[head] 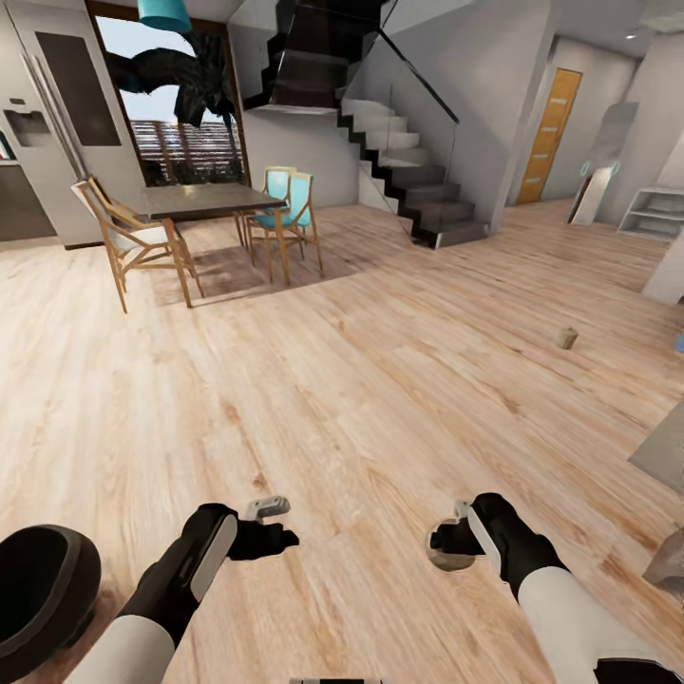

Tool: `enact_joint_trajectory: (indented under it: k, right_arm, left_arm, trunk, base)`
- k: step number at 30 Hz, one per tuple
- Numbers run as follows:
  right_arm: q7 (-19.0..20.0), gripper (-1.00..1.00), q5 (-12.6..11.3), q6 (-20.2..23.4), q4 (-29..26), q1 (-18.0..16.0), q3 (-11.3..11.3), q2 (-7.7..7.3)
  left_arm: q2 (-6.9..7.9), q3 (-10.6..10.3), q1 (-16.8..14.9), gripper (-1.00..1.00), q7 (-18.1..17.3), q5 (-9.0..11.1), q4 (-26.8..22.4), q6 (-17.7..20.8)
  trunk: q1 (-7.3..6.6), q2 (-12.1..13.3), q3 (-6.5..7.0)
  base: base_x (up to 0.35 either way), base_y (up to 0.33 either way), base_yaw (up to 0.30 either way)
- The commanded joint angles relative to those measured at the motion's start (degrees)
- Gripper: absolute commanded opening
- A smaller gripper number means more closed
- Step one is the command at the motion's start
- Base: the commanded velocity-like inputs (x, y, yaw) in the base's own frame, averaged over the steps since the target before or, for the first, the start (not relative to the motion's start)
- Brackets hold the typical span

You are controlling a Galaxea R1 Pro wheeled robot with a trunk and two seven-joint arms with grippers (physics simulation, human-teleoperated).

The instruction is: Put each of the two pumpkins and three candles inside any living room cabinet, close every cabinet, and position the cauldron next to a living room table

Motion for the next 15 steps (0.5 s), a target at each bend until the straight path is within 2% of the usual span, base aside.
enact_joint_trajectory:
  k: [1, 15]
  right_arm:
    - [0.06, -1.0, -0.18, 0.24, -0.08, -0.03, -0.04, -0.01]
    - [0.12, -1.0, -0.18, 0.12, -0.08, 0.04, -0.04, -0.01]
  left_arm:
    - [-0.01, -0.01, -0.02, 1.0, -0.11, -0.13, -0.04, 0.21]
    - [-0.03, -0.16, 0.02, 1.0, -0.03, -0.12, 0.22, 0.21]
  trunk:
    - [0.02, -0.02, 0.03]
    - [0.02, -0.02, 1.14]
  base:
    - [0.335, 0.0, -0.204]
    - [0.335, 0.0, -0.179]
